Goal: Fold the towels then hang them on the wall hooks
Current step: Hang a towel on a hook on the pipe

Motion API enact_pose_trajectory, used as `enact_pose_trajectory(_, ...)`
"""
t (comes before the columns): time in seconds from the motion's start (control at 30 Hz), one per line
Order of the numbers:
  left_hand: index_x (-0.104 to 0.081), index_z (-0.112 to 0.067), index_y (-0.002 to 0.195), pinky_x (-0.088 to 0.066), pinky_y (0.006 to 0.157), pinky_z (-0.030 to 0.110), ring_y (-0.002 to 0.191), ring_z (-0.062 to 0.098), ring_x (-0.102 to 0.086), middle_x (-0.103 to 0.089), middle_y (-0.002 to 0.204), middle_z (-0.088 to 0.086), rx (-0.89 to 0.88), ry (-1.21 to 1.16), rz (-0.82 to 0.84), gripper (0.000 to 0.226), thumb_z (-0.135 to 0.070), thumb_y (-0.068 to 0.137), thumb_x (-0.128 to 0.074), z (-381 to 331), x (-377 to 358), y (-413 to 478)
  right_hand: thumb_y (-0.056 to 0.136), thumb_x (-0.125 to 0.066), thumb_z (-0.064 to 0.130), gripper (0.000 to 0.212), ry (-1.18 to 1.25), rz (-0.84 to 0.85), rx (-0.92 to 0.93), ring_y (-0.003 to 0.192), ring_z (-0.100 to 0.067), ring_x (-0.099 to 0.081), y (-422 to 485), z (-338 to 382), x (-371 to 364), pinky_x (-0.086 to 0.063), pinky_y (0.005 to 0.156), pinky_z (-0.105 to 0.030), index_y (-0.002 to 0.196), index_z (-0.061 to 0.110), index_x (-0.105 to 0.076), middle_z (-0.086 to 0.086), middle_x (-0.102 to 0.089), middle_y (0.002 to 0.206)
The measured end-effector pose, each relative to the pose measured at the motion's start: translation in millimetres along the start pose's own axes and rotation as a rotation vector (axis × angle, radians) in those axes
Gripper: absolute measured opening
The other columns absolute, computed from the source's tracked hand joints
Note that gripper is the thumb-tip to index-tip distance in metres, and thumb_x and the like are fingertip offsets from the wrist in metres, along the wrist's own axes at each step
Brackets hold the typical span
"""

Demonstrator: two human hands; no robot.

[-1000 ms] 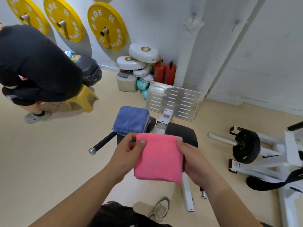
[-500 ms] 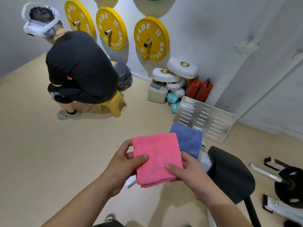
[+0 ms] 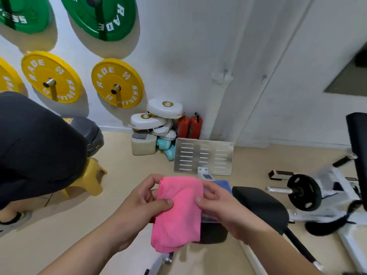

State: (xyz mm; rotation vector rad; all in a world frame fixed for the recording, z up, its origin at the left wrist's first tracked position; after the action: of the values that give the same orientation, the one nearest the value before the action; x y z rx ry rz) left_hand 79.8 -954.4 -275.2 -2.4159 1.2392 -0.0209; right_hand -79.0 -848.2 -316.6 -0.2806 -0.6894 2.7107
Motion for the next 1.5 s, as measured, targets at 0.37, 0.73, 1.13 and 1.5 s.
enact_pose_trajectory(0.37,-0.067,-0.02,0.103,-0.049,0.07,0.041,0.076,0.024,-0.066,-0.072,0.095,0.024,-0.029,0.233,-0.039,0.016,-0.006,0.096,-0.066,-80.1,45.0,136.8,0.092,-0.072,0.027,0.025,0.082,-0.209,0.098,0.1,-0.025,-0.072,70.4,98.5,62.9,-0.056,0.091,-0.045,0.116,0.022,-0.076,-0.012,-0.076,0.115)
enact_pose_trajectory(0.73,-0.071,-0.013,0.093,-0.055,0.064,0.022,0.075,0.012,-0.068,-0.07,0.085,0.01,-0.129,0.486,0.232,0.008,-0.005,0.089,-0.07,-213.1,88.9,363.4,0.094,-0.073,0.016,0.018,-0.074,-0.744,0.175,0.08,-0.022,-0.072,198.2,237.4,128.1,-0.061,0.076,-0.035,0.109,0.007,-0.067,-0.024,-0.074,0.1)
enact_pose_trajectory(1.13,-0.068,-0.024,0.089,-0.057,0.068,0.033,0.074,0.017,-0.071,-0.077,0.084,0.001,-0.622,0.816,0.269,0.016,-0.012,0.08,-0.069,-500.0,154.5,467.7,0.089,-0.075,0.019,0.022,-0.533,-0.752,0.256,0.085,-0.014,-0.074,293.1,529.1,119.4,-0.061,0.086,-0.048,0.105,0.008,-0.065,-0.011,-0.079,0.099)
enact_pose_trajectory(1.5,-0.069,-0.018,0.094,-0.061,0.086,0.054,0.098,0.033,-0.071,-0.075,0.1,0.011,-0.872,0.666,0.248,0.01,-0.025,0.087,-0.07,-682.4,39.2,554.2,0.095,-0.066,0.028,0.021,-0.678,-1.134,0.559,0.078,-0.017,-0.065,280.6,724.2,235.5,-0.06,0.071,-0.035,0.1,0.009,-0.062,-0.005,-0.068,0.092)
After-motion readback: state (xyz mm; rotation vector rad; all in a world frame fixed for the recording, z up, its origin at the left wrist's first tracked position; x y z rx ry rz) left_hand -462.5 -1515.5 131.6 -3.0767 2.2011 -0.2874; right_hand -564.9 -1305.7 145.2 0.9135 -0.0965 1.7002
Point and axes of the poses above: each hand's wrist, its own y-axis towards the middle knuckle, its own x-axis out of the back of the hand, z = x × y, the point moved 8 cm from there along y, towards the middle knuckle
